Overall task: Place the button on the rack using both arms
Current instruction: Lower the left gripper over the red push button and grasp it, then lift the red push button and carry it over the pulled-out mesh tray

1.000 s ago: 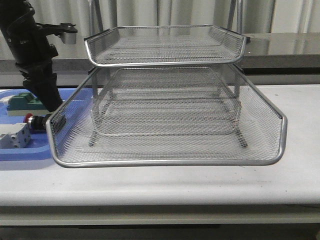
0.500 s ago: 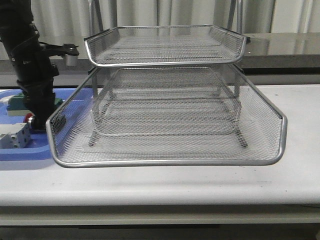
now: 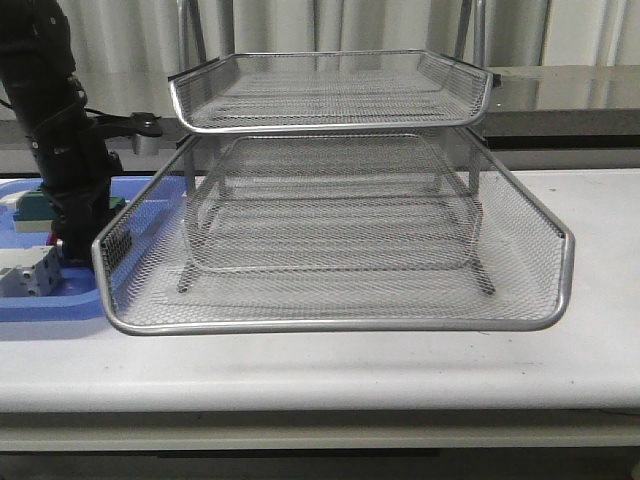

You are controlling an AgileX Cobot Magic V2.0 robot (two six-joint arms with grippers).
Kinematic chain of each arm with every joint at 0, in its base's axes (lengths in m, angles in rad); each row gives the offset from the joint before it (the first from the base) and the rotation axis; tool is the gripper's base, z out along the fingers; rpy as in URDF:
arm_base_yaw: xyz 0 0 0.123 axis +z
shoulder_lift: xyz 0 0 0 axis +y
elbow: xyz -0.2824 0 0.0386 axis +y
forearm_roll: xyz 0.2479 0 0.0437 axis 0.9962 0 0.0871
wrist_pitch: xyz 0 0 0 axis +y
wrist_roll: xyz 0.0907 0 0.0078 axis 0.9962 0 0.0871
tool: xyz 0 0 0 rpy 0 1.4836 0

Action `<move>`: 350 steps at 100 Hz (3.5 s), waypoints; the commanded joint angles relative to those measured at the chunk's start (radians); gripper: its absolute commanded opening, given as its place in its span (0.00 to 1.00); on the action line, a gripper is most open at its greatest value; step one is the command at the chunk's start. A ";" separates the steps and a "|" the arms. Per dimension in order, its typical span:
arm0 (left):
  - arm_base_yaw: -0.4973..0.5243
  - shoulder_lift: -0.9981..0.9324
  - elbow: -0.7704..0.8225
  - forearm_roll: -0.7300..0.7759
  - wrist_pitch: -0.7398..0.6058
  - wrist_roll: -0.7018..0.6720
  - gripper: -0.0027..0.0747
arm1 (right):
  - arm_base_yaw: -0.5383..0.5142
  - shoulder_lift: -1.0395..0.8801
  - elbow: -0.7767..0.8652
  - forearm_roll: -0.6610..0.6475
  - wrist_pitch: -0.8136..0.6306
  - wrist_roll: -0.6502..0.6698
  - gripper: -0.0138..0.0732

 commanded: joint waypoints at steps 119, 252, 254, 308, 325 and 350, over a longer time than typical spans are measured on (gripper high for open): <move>-0.001 -0.147 -0.290 0.036 0.164 -0.060 0.01 | -0.005 0.008 -0.024 -0.001 -0.060 -0.005 0.08; -0.037 -0.808 0.349 -0.303 0.164 -0.316 0.01 | -0.005 0.008 -0.024 -0.001 -0.060 -0.005 0.08; -0.049 -0.808 0.349 -0.304 0.164 -0.316 0.01 | -0.005 0.008 -0.024 -0.001 -0.060 -0.005 0.08; -0.410 -0.703 0.349 -0.275 -0.042 -0.310 0.01 | -0.005 0.008 -0.024 -0.001 -0.060 -0.005 0.08; -0.471 -0.636 0.349 -0.274 -0.066 -0.256 0.01 | -0.005 0.008 -0.024 -0.001 -0.060 -0.005 0.08; -0.533 -0.557 0.339 -0.219 -0.121 -0.252 0.01 | -0.005 0.008 -0.024 -0.001 -0.060 -0.005 0.08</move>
